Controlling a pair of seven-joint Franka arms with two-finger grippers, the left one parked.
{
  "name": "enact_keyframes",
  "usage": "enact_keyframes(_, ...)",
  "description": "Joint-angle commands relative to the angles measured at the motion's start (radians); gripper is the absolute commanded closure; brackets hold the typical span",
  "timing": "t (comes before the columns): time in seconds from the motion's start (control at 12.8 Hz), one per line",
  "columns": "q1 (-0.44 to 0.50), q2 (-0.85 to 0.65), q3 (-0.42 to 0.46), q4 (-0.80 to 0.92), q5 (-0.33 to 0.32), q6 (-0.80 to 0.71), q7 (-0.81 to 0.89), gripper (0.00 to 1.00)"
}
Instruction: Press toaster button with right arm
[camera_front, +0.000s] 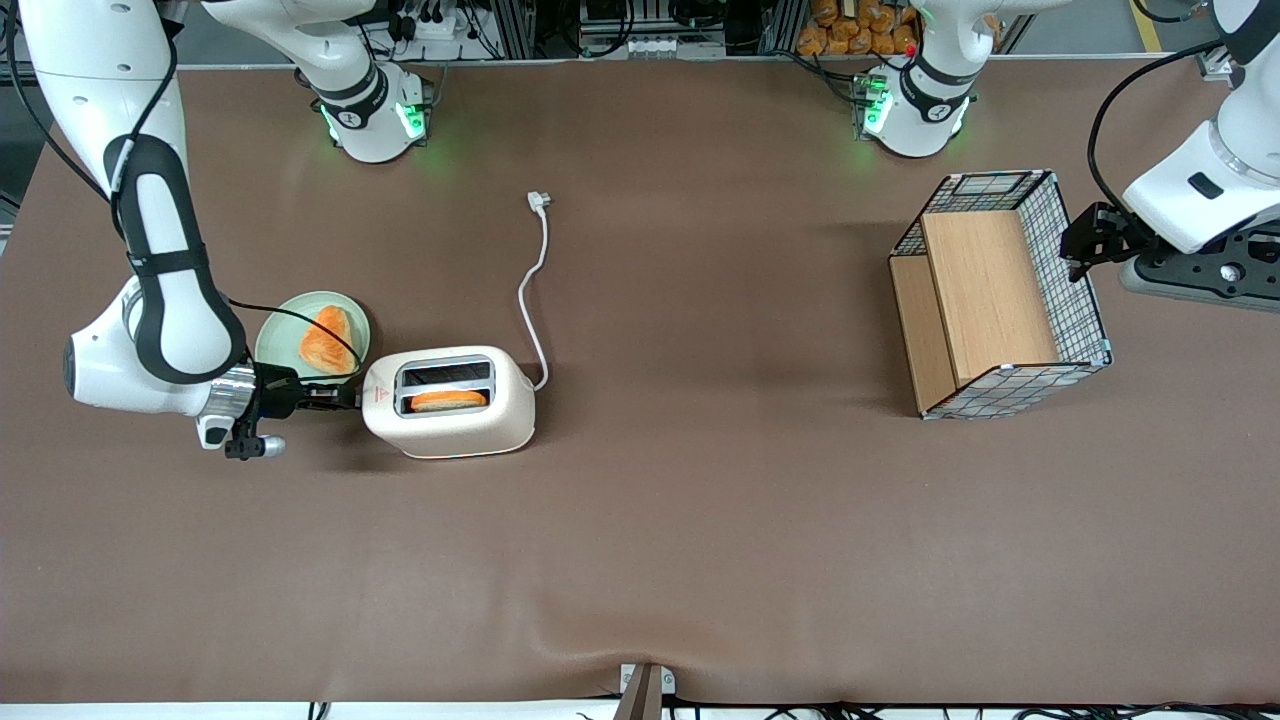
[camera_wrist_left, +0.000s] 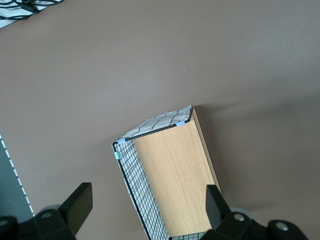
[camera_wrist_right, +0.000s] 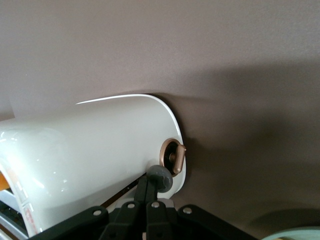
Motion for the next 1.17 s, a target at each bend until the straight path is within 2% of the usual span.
enact_keyframes(0.0, -0.004, 0.06, 0.008, 0.008, 0.016, 0.007, -0.037, 1.0)
enact_keyframes(0.39, 0.003, 0.037, 0.004, 0.046, 0.006, -0.046, 0.063, 1.0)
enact_keyframes(0.55, 0.003, 0.01, -0.007, 0.08, -0.02, -0.103, 0.117, 0.96)
enact_keyframes(0.78, 0.003, -0.045, -0.016, 0.19, -0.207, -0.23, 0.276, 0.76)
enact_keyframes(0.94, 0.003, -0.073, -0.018, 0.273, -0.296, -0.309, 0.312, 0.5)
enact_keyframes(1.09, 0.003, -0.094, -0.027, 0.339, -0.367, -0.365, 0.344, 0.38)
